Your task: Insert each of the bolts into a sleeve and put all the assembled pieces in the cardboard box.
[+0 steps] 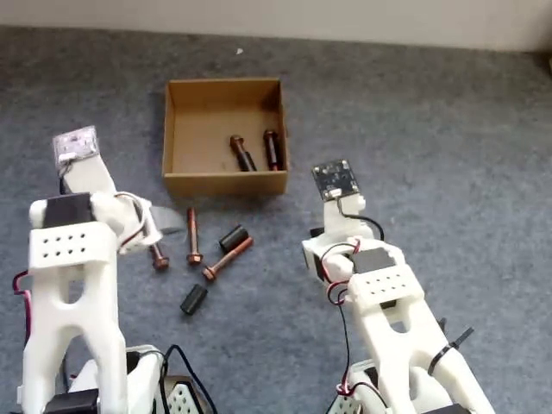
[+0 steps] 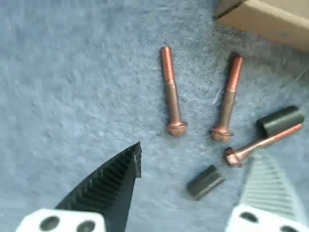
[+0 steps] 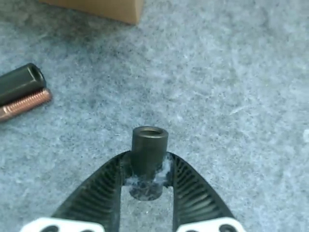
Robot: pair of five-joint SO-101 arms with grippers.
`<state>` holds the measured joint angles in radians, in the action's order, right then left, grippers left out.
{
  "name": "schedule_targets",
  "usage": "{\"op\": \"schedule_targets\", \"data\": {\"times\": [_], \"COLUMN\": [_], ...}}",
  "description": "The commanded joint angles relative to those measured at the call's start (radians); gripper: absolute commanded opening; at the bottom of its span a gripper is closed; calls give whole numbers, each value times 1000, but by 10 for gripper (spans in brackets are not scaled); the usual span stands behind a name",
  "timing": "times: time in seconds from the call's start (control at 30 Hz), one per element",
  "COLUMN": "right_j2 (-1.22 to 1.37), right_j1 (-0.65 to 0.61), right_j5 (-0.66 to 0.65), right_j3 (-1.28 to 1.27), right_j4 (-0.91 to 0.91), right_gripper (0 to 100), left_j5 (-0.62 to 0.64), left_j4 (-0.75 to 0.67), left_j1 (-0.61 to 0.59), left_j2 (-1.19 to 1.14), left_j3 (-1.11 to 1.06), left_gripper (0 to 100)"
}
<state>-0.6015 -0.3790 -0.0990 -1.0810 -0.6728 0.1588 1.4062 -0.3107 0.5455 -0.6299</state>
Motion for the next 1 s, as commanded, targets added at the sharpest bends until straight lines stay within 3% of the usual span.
{"op": "schedule_targets", "data": {"times": [0.0, 0.13, 0.3, 0.47, 0.6, 0.77, 0.97], "right_j2": [-38, -38, -38, -38, -39, -42, -45], "right_j1": [15, 16, 16, 16, 28, 44, 44], "right_j5": [-2, -2, -2, -2, -2, -2, -46], "right_j3": [4, 4, 4, 4, 5, 8, 7], "right_j4": [24, 24, 24, 24, 24, 24, 25], "right_gripper": [5, 5, 5, 5, 5, 5, 5], "left_j5": [-425, -772, -1019, -1284, -1418, -1499, -1628], "left_j4": [-46, -114, -216, -292, -373, -485, -523], "left_j1": [-42, -44, -36, -4, 36, 70, 67], "left_j2": [19, 19, 18, 18, 18, 16, -22], "left_j3": [47, 45, 44, -25, -134, -223, -228], "left_gripper": [154, 117, 146, 237, 294, 295, 295]}}
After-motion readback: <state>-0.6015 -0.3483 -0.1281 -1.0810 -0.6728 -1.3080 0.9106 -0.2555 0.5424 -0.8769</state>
